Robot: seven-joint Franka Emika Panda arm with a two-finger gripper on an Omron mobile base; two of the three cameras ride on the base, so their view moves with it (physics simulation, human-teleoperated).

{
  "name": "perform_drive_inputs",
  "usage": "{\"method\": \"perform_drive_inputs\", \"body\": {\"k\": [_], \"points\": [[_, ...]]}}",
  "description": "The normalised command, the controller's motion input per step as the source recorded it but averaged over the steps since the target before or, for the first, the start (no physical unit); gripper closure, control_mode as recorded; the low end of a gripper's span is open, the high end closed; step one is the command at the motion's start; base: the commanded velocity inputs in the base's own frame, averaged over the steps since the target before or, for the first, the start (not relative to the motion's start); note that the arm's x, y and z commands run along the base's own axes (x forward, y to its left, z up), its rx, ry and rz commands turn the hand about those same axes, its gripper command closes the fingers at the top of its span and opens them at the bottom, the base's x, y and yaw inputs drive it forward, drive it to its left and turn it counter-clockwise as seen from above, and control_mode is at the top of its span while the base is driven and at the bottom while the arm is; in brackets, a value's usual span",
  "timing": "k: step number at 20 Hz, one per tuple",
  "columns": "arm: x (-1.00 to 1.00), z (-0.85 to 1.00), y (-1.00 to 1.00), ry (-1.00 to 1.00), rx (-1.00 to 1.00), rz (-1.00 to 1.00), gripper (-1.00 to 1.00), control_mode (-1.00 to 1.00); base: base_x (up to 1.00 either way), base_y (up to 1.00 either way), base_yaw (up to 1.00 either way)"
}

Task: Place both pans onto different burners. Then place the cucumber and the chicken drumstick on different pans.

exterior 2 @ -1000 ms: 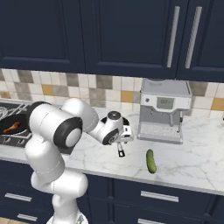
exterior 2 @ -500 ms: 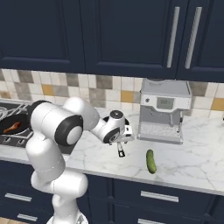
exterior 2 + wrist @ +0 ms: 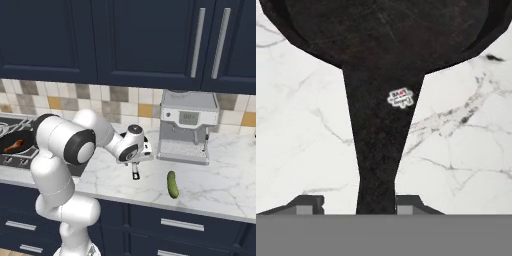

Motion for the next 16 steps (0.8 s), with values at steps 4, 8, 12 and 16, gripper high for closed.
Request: {"method": "perform_drive_inputs", "body": {"k": [4, 8, 12, 16], "points": [[0.0, 0.0, 0.1, 0.0, 0.0, 0.11, 1.0, -1.0, 0.0, 0.0, 0.0], [-0.1, 0.03, 0.35, -0.05, 0.0, 0.14, 1.0, -1.0, 0.0, 0.0, 0.0], [-0.31, 0.16, 0.42, -0.1, 0.0, 0.15, 1.0, -1.0, 0.0, 0.0, 0.0], [-0.42, 0.18, 0.42, -0.12, 0.0, 0.14, 1.0, -1.0, 0.0, 0.0, 0.0]]}}
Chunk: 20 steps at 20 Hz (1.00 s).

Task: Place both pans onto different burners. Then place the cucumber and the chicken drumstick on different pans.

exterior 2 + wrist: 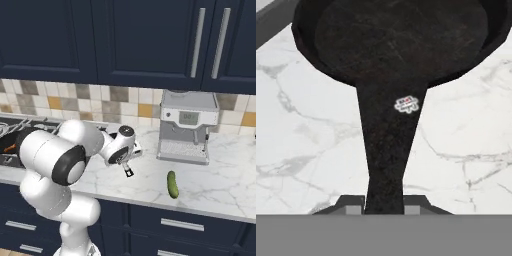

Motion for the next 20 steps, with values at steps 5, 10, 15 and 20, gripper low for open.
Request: {"method": "perform_drive_inputs", "body": {"k": [5, 10, 15, 20], "points": [[-0.44, 0.18, 0.38, -0.13, 0.0, 0.14, 1.0, -1.0, 0.0, 0.0, 0.0], [-0.05, 0.14, 0.35, -0.05, 0.03, 0.16, 1.0, -1.0, 0.0, 0.0, 0.0], [0.03, 0.1, 0.22, 0.0, 0.13, 0.15, 1.0, -1.0, 0.0, 0.0, 0.0], [0.0, 0.33, 0.13, 0.0, 0.11, 0.15, 1.0, -1.0, 0.0, 0.0, 0.0]]}}
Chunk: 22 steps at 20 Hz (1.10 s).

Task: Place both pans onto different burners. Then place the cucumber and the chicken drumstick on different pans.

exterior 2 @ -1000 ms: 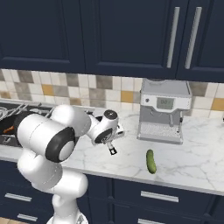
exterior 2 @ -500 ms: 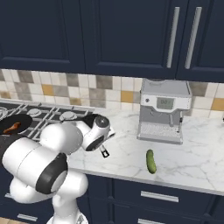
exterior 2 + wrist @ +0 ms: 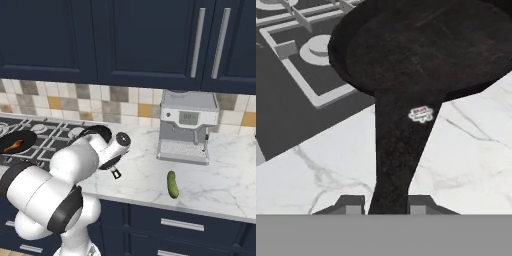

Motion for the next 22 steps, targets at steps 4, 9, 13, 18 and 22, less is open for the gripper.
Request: {"method": "perform_drive_inputs", "body": {"k": [4, 9, 13, 18, 22], "points": [[0.0, 0.09, 0.17, 0.0, 0.13, 0.17, 1.0, -1.0, 0.0, 0.0, 0.0], [0.0, -0.04, 0.35, 0.08, 0.09, 0.18, 1.0, -1.0, 0.0, 0.0, 0.0], [0.0, -0.16, 0.41, 0.12, 0.02, 0.13, 1.0, -1.0, 0.0, 0.0, 0.0], [0.0, -0.25, 0.38, 0.14, 0.01, 0.09, 1.0, -1.0, 0.0, 0.0, 0.0], [0.0, -0.24, 0.21, 0.12, 0.0, 0.06, 1.0, -1.0, 0.0, 0.0, 0.0]]}}
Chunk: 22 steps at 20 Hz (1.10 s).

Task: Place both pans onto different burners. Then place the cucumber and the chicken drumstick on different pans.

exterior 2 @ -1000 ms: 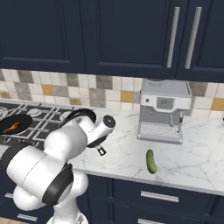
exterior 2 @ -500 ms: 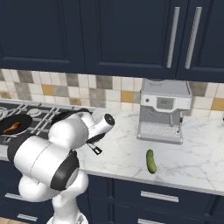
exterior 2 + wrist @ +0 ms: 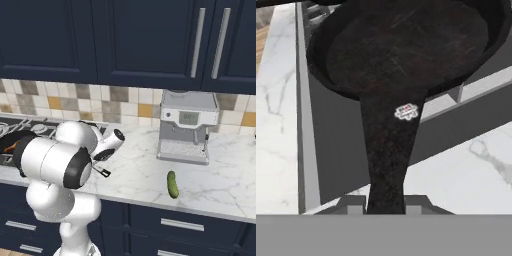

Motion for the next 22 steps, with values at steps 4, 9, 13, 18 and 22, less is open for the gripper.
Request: {"method": "perform_drive_inputs", "body": {"k": [4, 9, 13, 18, 22], "points": [[0.02, -0.14, 0.14, 0.07, 0.02, 0.01, 1.0, -1.0, 0.0, 0.0, 0.0], [0.02, -0.04, 0.09, 0.02, 0.02, 0.0, 1.0, -1.0, 0.0, 0.0, 0.0], [0.0, 0.0, 0.06, 0.0, 0.0, 0.0, 1.0, -1.0, 0.0, 0.0, 0.0], [0.0, 0.0, 0.18, 0.0, 0.0, 0.0, 1.0, -1.0, 0.0, 0.0, 0.0], [0.0, 0.0, 0.26, 0.0, 0.0, 0.0, 1.0, -1.0, 0.0, 0.0, 0.0]]}}
